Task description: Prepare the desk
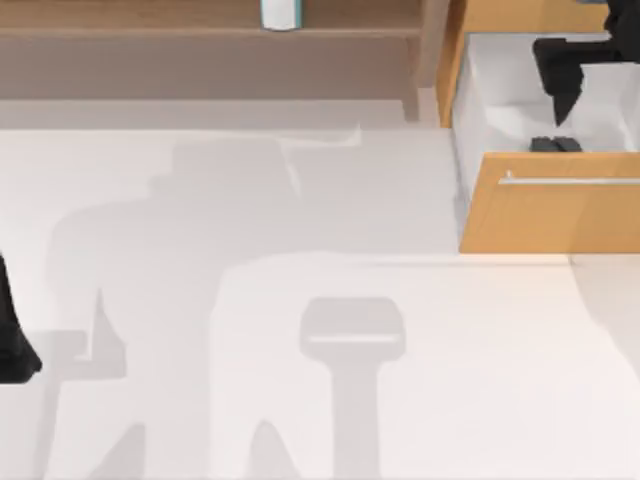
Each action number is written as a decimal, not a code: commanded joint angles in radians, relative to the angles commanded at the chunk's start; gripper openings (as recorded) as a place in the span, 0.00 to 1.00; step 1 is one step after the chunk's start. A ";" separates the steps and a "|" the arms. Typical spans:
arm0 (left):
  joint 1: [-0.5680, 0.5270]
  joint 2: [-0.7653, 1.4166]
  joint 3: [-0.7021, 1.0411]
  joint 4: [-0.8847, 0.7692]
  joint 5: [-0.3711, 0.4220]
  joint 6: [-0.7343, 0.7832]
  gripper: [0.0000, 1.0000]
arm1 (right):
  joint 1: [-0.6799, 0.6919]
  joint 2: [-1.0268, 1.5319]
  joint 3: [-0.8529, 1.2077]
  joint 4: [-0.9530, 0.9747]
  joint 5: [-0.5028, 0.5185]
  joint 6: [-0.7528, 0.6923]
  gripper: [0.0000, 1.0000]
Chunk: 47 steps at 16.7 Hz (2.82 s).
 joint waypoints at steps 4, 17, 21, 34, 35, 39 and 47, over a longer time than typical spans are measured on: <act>0.000 0.000 0.000 0.000 0.000 0.000 1.00 | -0.004 0.066 -0.059 0.128 0.003 0.001 1.00; 0.000 0.000 0.000 0.000 0.000 0.000 1.00 | -0.008 0.220 -0.114 0.339 0.001 -0.004 0.92; 0.000 0.000 0.000 0.000 0.000 0.000 1.00 | -0.008 0.220 -0.114 0.339 0.001 -0.004 0.62; 0.000 0.000 0.000 0.000 0.000 0.000 1.00 | -0.008 0.220 -0.114 0.339 0.001 -0.004 0.00; 0.000 0.000 0.000 0.000 0.000 0.000 1.00 | -0.008 0.220 -0.114 0.339 0.001 -0.004 0.00; 0.000 0.000 0.000 0.000 0.000 0.000 1.00 | -0.006 0.216 -0.114 0.339 0.001 -0.003 0.00; 0.000 0.000 0.000 0.000 0.000 0.000 1.00 | -0.025 -0.043 -0.200 0.338 -0.002 -0.091 0.00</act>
